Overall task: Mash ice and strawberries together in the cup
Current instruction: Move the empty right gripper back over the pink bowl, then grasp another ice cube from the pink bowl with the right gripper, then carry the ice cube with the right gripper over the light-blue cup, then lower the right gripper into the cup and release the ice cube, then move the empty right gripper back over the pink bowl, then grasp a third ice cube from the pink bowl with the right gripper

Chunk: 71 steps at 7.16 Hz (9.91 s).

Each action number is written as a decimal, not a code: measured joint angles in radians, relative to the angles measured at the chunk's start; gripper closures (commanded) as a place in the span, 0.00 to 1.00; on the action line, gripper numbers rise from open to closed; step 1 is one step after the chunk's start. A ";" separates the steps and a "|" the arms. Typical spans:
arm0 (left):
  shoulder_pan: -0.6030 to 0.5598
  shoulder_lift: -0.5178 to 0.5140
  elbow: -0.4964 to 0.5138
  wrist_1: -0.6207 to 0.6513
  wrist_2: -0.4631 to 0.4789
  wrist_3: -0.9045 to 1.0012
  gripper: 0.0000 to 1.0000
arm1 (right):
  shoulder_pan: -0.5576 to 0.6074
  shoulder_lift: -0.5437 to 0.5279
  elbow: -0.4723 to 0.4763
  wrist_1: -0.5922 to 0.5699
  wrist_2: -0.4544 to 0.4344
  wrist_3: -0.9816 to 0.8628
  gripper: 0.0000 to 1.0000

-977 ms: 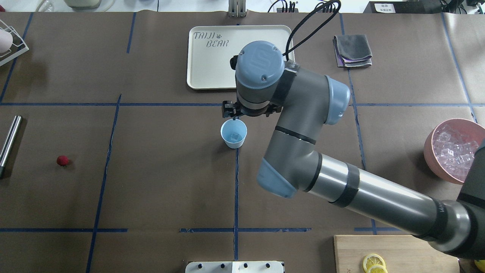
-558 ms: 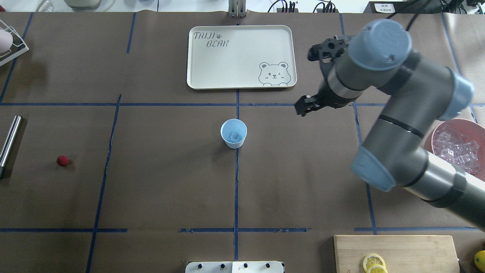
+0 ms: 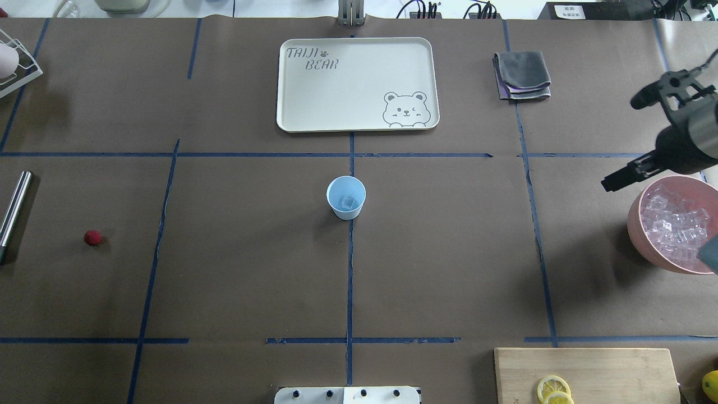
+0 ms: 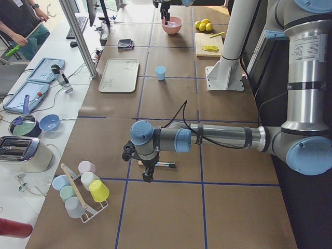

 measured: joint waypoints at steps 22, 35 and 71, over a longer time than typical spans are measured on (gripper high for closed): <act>0.000 0.002 -0.012 0.001 -0.001 0.000 0.00 | 0.082 -0.190 -0.138 0.306 0.096 -0.030 1.00; 0.000 -0.001 -0.015 -0.025 -0.001 0.000 0.00 | -0.391 0.930 -0.413 -0.345 -0.220 0.692 1.00; 0.000 0.012 -0.025 -0.026 -0.001 0.002 0.00 | 0.066 -0.211 -0.193 0.253 0.061 0.124 0.13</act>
